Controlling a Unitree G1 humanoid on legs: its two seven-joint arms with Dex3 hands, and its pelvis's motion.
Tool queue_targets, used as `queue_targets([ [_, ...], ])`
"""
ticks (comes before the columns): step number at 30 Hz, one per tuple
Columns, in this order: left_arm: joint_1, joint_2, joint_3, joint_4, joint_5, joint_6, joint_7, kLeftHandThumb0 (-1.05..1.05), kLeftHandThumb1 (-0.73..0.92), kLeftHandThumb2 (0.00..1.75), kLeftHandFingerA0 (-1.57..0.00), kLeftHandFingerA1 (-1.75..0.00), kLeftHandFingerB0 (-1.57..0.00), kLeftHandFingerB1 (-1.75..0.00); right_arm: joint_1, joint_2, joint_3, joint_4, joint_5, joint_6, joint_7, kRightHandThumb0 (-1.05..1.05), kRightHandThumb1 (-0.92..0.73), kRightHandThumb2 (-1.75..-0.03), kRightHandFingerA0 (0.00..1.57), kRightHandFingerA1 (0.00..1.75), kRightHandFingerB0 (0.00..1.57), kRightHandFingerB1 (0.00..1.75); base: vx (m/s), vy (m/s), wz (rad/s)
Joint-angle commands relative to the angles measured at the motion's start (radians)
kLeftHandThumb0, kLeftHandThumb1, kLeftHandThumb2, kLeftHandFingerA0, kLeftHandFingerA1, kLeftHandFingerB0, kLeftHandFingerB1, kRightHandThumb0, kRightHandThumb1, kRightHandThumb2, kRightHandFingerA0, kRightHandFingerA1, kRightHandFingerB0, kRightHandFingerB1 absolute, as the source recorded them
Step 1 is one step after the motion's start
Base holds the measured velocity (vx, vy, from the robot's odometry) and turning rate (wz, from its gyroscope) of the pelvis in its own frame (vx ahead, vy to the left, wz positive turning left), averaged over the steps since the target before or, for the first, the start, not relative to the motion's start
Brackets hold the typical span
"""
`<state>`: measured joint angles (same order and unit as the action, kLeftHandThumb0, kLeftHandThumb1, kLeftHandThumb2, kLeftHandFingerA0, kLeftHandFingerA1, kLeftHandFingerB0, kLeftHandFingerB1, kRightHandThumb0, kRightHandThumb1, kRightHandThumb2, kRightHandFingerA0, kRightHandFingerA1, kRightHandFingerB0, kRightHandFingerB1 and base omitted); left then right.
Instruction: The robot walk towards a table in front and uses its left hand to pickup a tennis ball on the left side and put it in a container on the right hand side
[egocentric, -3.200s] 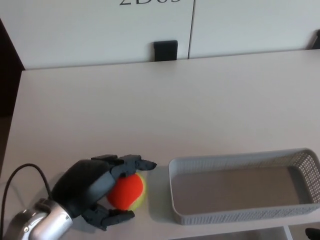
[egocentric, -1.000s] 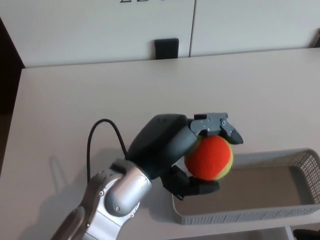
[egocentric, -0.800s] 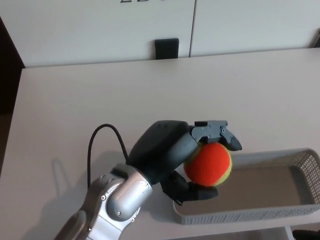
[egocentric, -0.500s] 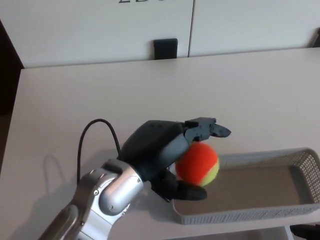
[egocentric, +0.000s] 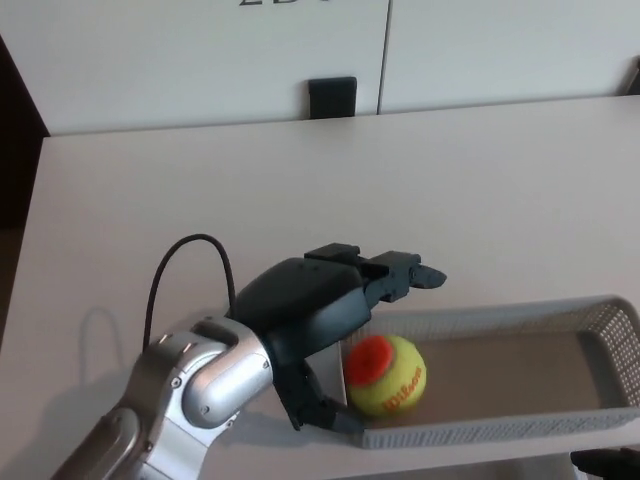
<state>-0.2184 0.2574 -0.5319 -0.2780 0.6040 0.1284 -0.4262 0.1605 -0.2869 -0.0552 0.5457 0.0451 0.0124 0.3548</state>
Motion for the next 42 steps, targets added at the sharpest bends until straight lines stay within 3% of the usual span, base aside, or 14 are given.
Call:
queue_targets([
  [1,0.013,0.040,0.035,-0.066,-0.038,0.028,-0.076,-0.40,-0.06,0.75,0.00,-0.53,-0.03,-0.52,0.000,-0.024,-0.002,-0.010,-0.007,0.012,0.005,-0.32,-0.59,-0.57,0.51,0.49,0.40,0.40,0.00,0.000,0.00],
  [2,0.017,0.039,0.049,-0.075,-0.058,0.016,-0.070,-1.05,0.49,0.57,-0.07,-0.48,-0.16,-0.43,-0.002,-0.025,-0.002,-0.012,-0.007,0.014,0.006,-0.32,-0.60,-0.58,0.50,0.49,0.39,0.40,0.00,0.000,0.00],
  [3,0.019,0.037,0.064,-0.081,-0.080,0.001,-0.060,-1.05,0.49,0.57,-0.07,-0.48,-0.16,-0.43,-0.005,-0.027,-0.003,-0.012,-0.007,0.014,0.007,-0.32,-0.60,-0.58,0.50,0.49,0.39,0.40,0.00,0.000,0.00],
  [4,0.040,0.050,0.109,-0.150,-0.125,-0.002,-0.072,-0.40,-0.05,0.74,0.00,-0.53,-0.03,-0.52,0.001,-0.028,-0.006,-0.012,-0.004,0.014,0.007,-0.30,-0.61,-0.58,0.50,0.48,0.40,0.41,0.00,0.000,0.00],
  [5,0.050,0.055,0.128,-0.181,-0.143,-0.001,-0.079,-0.40,-0.05,0.74,0.00,-0.53,-0.03,-0.52,0.003,-0.028,-0.008,-0.012,-0.003,0.014,0.007,-0.30,-0.61,-0.58,0.50,0.48,0.40,0.41,0.00,0.000,0.00],
  [6,0.069,0.060,0.189,-0.241,-0.208,-0.024,-0.081,-1.00,0.38,0.75,-0.06,-0.56,-0.09,-0.48,0.003,-0.032,-0.013,-0.014,0.001,0.020,0.008,-0.28,-0.62,-0.59,0.49,0.47,0.40,0.41,0.00,0.000,0.00],
  [13,0.221,0.109,0.502,-0.499,-0.510,-0.087,-0.131,-0.99,0.50,0.57,-0.08,-0.50,-0.17,-0.45,-0.006,-0.039,-0.016,-0.004,0.000,0.021,0.012,-0.27,-0.62,-0.58,0.52,0.49,0.40,0.41,0.00,0.000,0.00],
  [14,0.255,0.115,0.556,-0.532,-0.544,-0.087,-0.141,-0.96,0.39,0.74,-0.08,-0.56,-0.13,-0.50,-0.008,-0.039,-0.017,0.001,-0.001,0.025,0.008,-0.28,-0.61,-0.58,0.51,0.49,0.41,0.41,0.00,0.000,0.00],
  [15,0.324,0.118,0.647,-0.582,-0.596,-0.106,-0.147,-0.35,-0.01,0.77,-0.09,-0.57,-0.11,-0.56,-0.010,-0.039,-0.019,0.012,-0.003,0.030,0.001,-0.29,-0.60,-0.58,0.53,0.50,0.42,0.41,0.00,0.000,0.00],
  [16,0.368,0.114,0.694,-0.602,-0.621,-0.127,-0.144,-0.35,-0.01,0.77,-0.09,-0.57,-0.11,-0.56,-0.010,-0.042,-0.021,0.018,-0.004,0.030,-0.003,-0.29,-0.60,-0.58,0.53,0.50,0.42,0.41,0.00,0.000,0.00],
  [17,0.397,0.109,0.721,-0.600,-0.644,-0.151,-0.144,-0.94,0.49,0.56,-0.08,-0.56,-0.18,-0.48,-0.009,-0.043,-0.021,0.023,-0.006,0.027,-0.005,-0.29,-0.61,-0.58,0.54,0.49,0.42,0.41,0.00,0.000,0.00],
  [20,0.540,0.072,0.853,-0.600,-0.734,-0.209,-0.150,-0.86,0.44,0.54,-0.04,-0.60,-0.19,-0.51,0.004,-0.052,-0.017,0.020,-0.019,0.025,-0.012,-0.29,-0.62,-0.58,0.56,0.49,0.41,0.40,0.00,0.000,0.00],
  [29,0.861,-0.113,1.187,-0.183,-0.758,-0.508,-0.038,-0.68,0.36,0.76,-0.15,-0.66,-0.12,-0.55,0.046,-0.047,-0.017,0.045,-0.017,-0.012,-0.006,-0.30,-0.64,-0.59,0.49,0.47,0.41,0.40,0.00,0.000,0.00],
  [42,0.808,-0.029,1.371,0.470,-0.497,-0.681,0.324,-0.42,0.42,0.71,-0.21,-0.66,-0.19,-0.56,0.049,-0.037,-0.034,0.065,0.004,-0.001,-0.011,-0.27,-0.64,-0.59,0.47,0.46,0.40,0.40,0.00,0.000,0.00],
])
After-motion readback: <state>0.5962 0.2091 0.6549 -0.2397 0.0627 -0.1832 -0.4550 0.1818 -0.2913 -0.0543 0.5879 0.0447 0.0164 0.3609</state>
